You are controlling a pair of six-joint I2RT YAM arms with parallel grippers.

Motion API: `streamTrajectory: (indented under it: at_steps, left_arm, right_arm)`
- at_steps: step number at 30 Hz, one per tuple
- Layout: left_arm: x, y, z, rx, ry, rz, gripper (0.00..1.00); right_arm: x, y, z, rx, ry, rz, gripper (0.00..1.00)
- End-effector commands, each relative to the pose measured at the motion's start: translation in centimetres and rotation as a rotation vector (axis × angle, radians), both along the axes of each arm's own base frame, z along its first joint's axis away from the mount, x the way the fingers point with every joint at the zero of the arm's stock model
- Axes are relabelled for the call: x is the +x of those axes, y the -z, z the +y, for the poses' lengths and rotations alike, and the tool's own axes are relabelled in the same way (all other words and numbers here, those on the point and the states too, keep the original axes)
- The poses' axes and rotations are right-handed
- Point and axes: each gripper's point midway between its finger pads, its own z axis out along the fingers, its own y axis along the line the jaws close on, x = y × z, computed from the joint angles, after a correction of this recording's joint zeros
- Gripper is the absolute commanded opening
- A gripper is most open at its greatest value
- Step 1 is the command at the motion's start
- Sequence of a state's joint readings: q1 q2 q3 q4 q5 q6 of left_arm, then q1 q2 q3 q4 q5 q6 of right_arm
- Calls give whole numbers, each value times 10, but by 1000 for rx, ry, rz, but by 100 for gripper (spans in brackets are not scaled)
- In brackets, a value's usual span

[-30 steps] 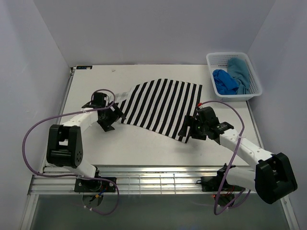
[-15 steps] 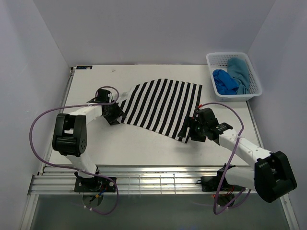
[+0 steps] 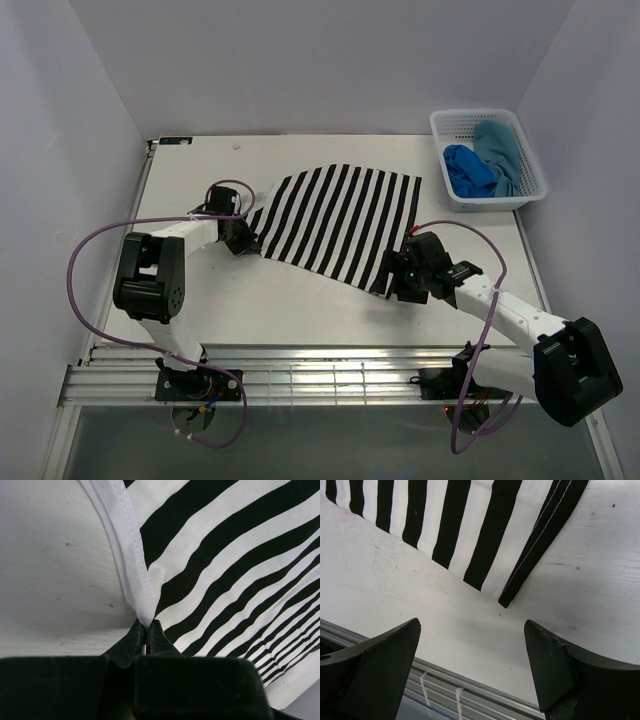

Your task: Fold and stack the tank tops

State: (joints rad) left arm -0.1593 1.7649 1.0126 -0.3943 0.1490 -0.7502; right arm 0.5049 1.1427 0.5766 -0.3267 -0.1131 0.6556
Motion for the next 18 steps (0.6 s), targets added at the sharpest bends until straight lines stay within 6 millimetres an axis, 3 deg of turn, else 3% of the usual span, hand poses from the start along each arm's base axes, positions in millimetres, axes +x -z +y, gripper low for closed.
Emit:
streamTrajectory:
  at_steps: [1, 6, 12, 18]
  left_arm:
    - [-11, 4, 10, 54, -18, 12, 0]
    - [-19, -6, 8, 30, -23, -13, 0]
    - [-31, -9, 2, 3, -20, -12, 0]
    - [-42, -7, 2, -2, -23, -2, 0]
  right_arm:
    - [1, -1, -2, -47, 56, -4, 90]
    - [6, 10, -9, -126, 131, 1, 91]
    - [10, 22, -4, -115, 159, 10, 100]
    - [14, 27, 0, -112, 164, 10, 84]
